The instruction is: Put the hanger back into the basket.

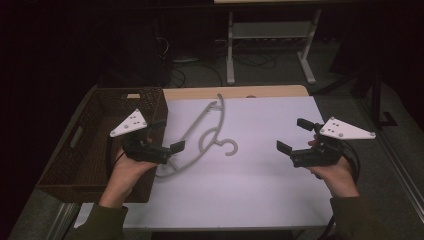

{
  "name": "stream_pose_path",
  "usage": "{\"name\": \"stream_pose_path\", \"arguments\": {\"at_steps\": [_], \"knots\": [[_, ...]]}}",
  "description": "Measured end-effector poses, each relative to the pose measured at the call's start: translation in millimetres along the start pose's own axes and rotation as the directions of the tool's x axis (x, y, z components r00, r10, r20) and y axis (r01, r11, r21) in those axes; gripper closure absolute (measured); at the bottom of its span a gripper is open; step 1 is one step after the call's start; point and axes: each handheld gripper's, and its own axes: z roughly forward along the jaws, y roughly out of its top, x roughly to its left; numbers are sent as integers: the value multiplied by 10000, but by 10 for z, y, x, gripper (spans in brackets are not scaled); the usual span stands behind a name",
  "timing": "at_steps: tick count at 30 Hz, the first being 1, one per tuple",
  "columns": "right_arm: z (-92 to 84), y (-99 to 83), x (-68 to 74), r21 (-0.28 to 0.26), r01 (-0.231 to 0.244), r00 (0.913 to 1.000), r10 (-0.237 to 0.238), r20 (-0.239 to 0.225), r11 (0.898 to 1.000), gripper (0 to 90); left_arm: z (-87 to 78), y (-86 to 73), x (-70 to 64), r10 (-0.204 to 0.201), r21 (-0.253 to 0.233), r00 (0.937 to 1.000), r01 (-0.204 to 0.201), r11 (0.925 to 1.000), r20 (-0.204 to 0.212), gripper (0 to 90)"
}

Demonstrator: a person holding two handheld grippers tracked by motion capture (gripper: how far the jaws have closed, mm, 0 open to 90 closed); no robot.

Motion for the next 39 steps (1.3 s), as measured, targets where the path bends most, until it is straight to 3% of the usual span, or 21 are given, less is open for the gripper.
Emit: {"name": "stream_pose_path", "arguments": {"at_steps": [7,10,15,21,25,26,27,32,34,35,36,37,38,39], "knots": [[-1,3,-8,20,-16,10000,16,-12,10000,0,337,40,-35,-44,694,10000,50,9976,-81,0],[-1,3,-10,52,-19,10000,20,-49,10000,0,433,28,-22,-129,891,9999,138,9959,-107,41],[10,-6,-18,178,-32,10000,33,-40,9998,0,731,-56,32,-340,1740,9990,387,9840,-297,93],[51,-28,-17,589,6,10000,-5,-4,9983,0,1028,-201,143,-176,2774,9980,340,9602,-614,246],[78,-48,-15,791,-12,10000,11,9,9969,0,1205,-298,214,66,3440,9973,189,9388,-729,390],[78,-48,-15,791,-12,10000,11,9,9969,0,1205,-298,214,66,3440,9973,189,9388,-729,428],[88,-54,-13,861,-6,10000,4,25,9963,0,1304,-354,243,161,3670,9962,166,9301,-859,458],[101,-56,-9,858,38,10000,-34,-54,9963,0,1485,-486,339,7,4255,9953,408,9040,-970,617],[102,-57,-12,850,50,10000,-45,-62,9964,0,1541,-525,363,-52,4426,9956,460,8955,-931,650],[102,-57,-12,850,50,10000,-45,-62,9964,0,1541,-525,363,-52,4426,9956,460,8955,-931,668],[101,-59,-13,861,20,10000,-15,-58,9963,0,1582,-550,375,-41,4633,9955,475,8849,-942,668],[99,-58,-16,894,4,10000,2,-72,9960,0,1595,-558,377,-82,4706,9959,497,8810,-897,678],[99,-59,-15,868,-7,10000,12,-59,9962,0,1612,-568,373,-159,4667,9958,565,8826,-907,690],[98,-59,-15,849,-2,10000,6,-41,9964,0,1638,-587,383,-43,4742,9955,487,8790,-944,705]]}}
